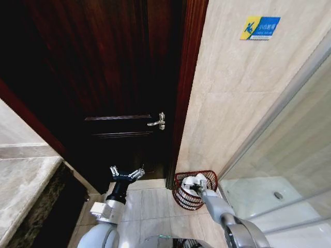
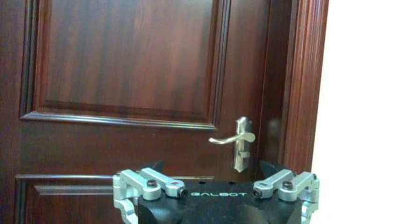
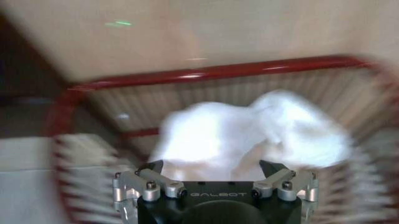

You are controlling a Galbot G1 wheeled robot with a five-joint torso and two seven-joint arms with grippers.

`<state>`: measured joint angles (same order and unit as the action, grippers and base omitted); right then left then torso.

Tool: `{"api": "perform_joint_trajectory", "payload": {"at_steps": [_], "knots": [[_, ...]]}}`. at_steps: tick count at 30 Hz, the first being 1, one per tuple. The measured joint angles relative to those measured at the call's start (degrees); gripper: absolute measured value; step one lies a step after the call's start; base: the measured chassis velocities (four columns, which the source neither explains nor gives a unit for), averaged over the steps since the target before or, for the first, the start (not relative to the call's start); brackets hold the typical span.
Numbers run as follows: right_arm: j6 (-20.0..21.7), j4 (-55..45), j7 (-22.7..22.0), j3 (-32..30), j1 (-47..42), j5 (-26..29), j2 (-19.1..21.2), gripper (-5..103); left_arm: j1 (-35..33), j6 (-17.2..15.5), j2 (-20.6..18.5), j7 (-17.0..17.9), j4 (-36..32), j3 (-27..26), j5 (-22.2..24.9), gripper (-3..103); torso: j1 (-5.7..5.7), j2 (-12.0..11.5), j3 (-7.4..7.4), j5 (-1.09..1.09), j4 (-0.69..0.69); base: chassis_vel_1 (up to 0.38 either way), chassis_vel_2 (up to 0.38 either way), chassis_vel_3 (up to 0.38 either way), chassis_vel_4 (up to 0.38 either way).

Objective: Discard the used towel into the hamper.

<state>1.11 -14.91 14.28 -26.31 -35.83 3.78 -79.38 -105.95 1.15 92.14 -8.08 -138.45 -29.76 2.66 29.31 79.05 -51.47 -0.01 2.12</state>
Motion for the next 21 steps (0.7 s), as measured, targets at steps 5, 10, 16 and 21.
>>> {"api": "perform_joint_trajectory", "payload": {"at_steps": [5, 10, 16, 21], "knots": [[-1.0, -1.3, -3.2, -0.7, -0.2, -5.4, 4.5, 100, 0.0, 0.0, 0.0, 0.0, 0.0, 0.0, 0.0, 100, 0.0, 0.0, 0.0, -0.03, -0.02, 0.0, 0.0, 0.0, 0.0], [-4.9, -5.1, -0.8, -1.2, -3.4, -5.9, 1.6, 100, 0.0, 0.0, 0.0, 0.0, 0.0, 0.0, 0.0, 100, 0.0, 0.0, 0.0, 0.06, 0.02, 0.0, 0.0, 0.0, 0.0], [-5.7, -17.6, 1.2, -1.0, -10.7, -8.7, -0.2, 100, 0.0, 0.0, 0.0, 0.0, 0.0, 0.0, 0.0, 100, 0.0, 0.0, 0.0, 0.0, 0.03, 0.0, 0.0, 0.0, 0.0], [-0.3, -33.6, 1.6, 0.0, -19.5, -3.7, 2.2, 100, 0.0, 0.0, 0.0, 0.0, 0.0, 0.0, 0.0, 100, 0.0, 0.0, 0.0, -0.04, -0.01, 0.0, 0.0, 0.0, 0.0]]}}
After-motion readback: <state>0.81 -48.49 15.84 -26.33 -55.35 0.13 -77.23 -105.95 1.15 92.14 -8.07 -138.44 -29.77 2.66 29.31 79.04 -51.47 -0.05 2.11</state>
